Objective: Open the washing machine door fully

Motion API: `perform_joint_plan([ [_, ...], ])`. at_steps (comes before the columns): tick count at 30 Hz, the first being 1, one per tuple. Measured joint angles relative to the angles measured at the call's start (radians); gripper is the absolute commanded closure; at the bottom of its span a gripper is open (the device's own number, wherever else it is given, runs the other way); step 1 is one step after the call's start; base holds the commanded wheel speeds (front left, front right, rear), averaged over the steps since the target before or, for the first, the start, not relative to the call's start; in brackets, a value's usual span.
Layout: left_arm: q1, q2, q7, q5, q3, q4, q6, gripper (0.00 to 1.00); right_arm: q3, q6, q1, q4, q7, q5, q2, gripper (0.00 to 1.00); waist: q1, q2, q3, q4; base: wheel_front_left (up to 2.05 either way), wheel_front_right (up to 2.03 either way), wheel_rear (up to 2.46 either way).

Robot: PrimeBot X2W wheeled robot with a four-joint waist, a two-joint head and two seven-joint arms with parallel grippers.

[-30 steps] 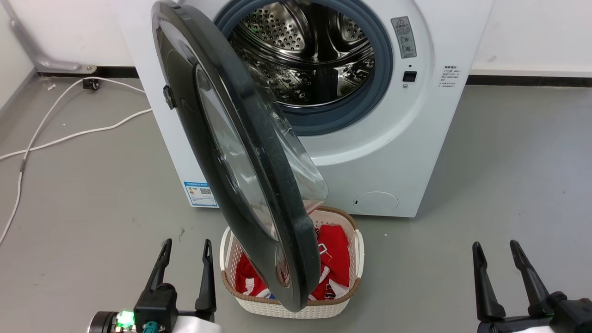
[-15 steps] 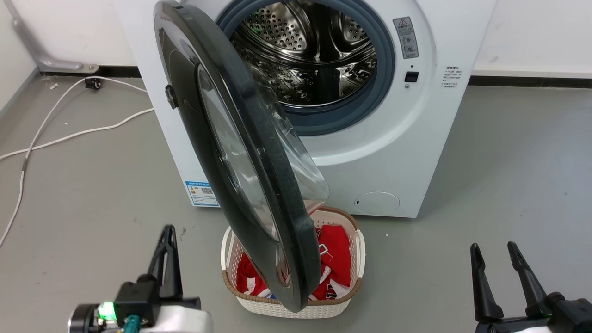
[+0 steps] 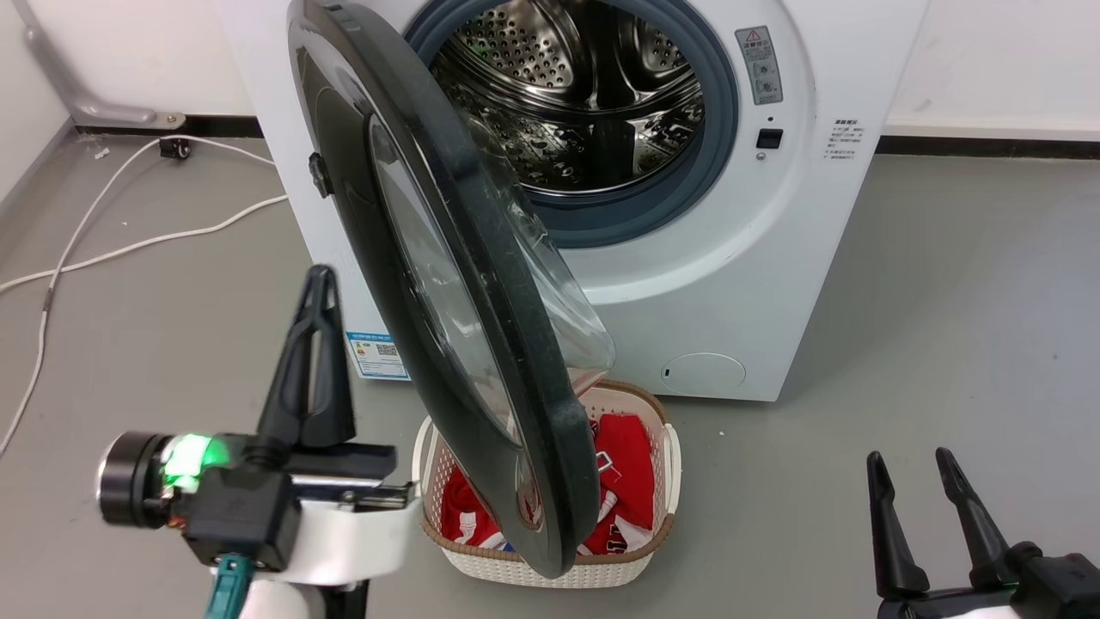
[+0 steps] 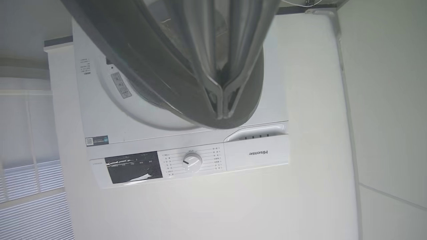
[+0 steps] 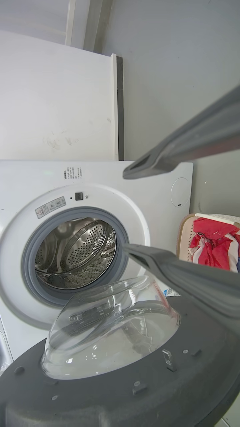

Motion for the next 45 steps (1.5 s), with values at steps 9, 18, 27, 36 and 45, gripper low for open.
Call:
perform_joint_plan([
  [9, -0.051, -0.008, 0.000, 0.020, -0.179, -0.069, -0.032, 1.00, 0.017, 0.000, -0.001, 0.004, 0.000, -0.002, 0.000, 0.00, 0.0000, 0.0000, -0.006, -0.007, 0.00, 0.00, 0.00],
  [18, -0.083, -0.020, 0.000, -0.006, -0.354, -0.052, -0.053, 1.00, 0.035, 0.000, -0.002, 0.007, 0.000, -0.010, 0.000, 0.00, 0.0000, 0.0000, -0.011, -0.011, 0.00, 0.00, 0.00],
  [27, -0.102, -0.024, 0.000, -0.038, -0.495, -0.017, -0.054, 1.00, 0.046, 0.000, -0.004, 0.010, 0.000, -0.017, 0.000, 0.00, 0.0000, 0.0000, -0.007, -0.016, 0.00, 0.00, 0.00],
  [36, -0.114, -0.026, 0.000, -0.063, -0.603, 0.038, -0.060, 1.00, 0.059, 0.000, -0.013, 0.011, 0.000, -0.021, 0.000, 0.00, 0.0000, 0.0000, 0.006, -0.017, 0.00, 0.00, 0.00],
  [45, -0.089, -0.025, 0.000, -0.076, -0.634, 0.126, -0.066, 1.00, 0.061, 0.000, -0.022, 0.014, 0.000, -0.022, 0.000, 0.00, 0.0000, 0.0000, 0.023, -0.015, 0.00, 0.00, 0.00],
])
